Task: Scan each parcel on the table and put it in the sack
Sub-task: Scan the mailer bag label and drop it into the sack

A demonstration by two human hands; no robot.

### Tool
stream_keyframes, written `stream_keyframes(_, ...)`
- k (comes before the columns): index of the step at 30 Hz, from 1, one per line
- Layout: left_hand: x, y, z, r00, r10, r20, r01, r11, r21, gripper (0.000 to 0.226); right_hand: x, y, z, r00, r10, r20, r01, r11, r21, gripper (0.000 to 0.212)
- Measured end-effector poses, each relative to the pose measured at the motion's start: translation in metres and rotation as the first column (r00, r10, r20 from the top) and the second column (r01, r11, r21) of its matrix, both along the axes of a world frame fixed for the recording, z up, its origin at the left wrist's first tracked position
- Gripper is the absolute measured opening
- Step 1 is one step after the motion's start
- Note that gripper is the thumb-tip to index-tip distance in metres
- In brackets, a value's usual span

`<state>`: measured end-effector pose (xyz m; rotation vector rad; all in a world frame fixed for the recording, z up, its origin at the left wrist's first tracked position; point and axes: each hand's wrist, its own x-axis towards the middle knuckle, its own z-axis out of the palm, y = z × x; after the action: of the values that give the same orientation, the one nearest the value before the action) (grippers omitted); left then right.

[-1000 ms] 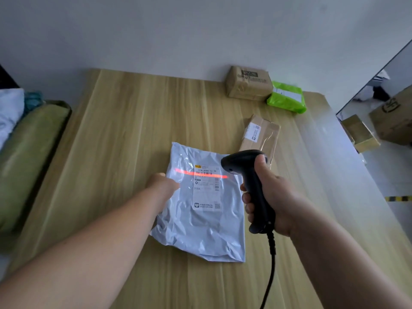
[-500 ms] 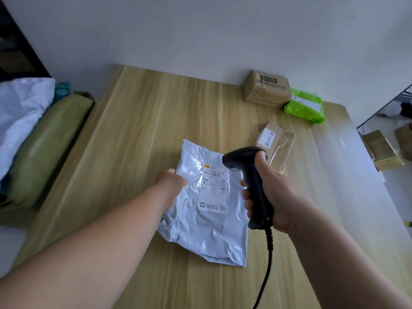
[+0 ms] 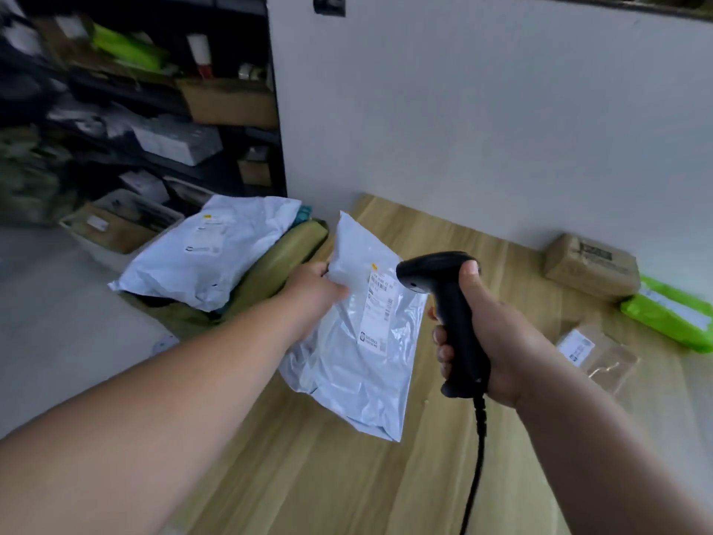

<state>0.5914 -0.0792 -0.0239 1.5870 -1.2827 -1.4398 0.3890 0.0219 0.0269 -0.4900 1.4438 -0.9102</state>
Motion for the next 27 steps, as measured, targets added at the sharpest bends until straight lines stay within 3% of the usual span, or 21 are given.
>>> stream_keyframes(5,0.077,-0.033,0.035,0.995,0.093,0.042,-0.090,0.994,-0.070,0.026,0.057,-0.021,0.015,0.996,0.085,-0.012,-0.086,0.994,-0.063,0.081)
stream_keyframes(10,0.153,-0.084,0.058,0.995,0.083,-0.058,-0.086,0.995,-0.054,0.017,0.108,-0.044,0.023,0.999,0.021,-0.030,-0.024,0.995,-0.097,0.081)
stream_keyframes(16,0.240,-0.160,0.068,0.989,0.003,-0.149,0.001,1.000,0.026,0.016,0.172,-0.080,0.032,0.996,-0.056,-0.064,0.048,0.993,-0.109,0.084)
stream_keyframes(20,0.281,-0.203,0.048,0.991,-0.026,-0.134,0.039,0.994,0.099,0.017,0.198,-0.096,0.031,0.993,-0.085,-0.086,0.078,0.993,-0.086,0.092)
stream_keyframes(22,0.296,-0.218,0.027,0.998,-0.010,-0.068,0.019,0.992,0.127,0.029,0.206,-0.102,0.028,0.991,-0.093,-0.101,0.087,0.994,-0.065,0.094)
stream_keyframes(23,0.300,-0.223,0.016,1.000,-0.012,0.003,0.012,0.991,0.133,0.046,0.209,-0.104,0.027,0.989,-0.095,-0.109,0.090,0.994,-0.054,0.094)
stream_keyframes(25,0.303,-0.225,-0.002,0.972,-0.081,0.219,0.053,0.990,0.134,0.085,0.215,-0.105,0.023,0.988,-0.090,-0.126,0.086,0.996,-0.036,0.095)
stream_keyframes(27,0.299,-0.223,-0.017,0.928,-0.180,0.325,0.141,0.980,0.140,0.098,0.218,-0.105,0.021,0.987,-0.086,-0.138,0.083,0.996,-0.022,0.096)
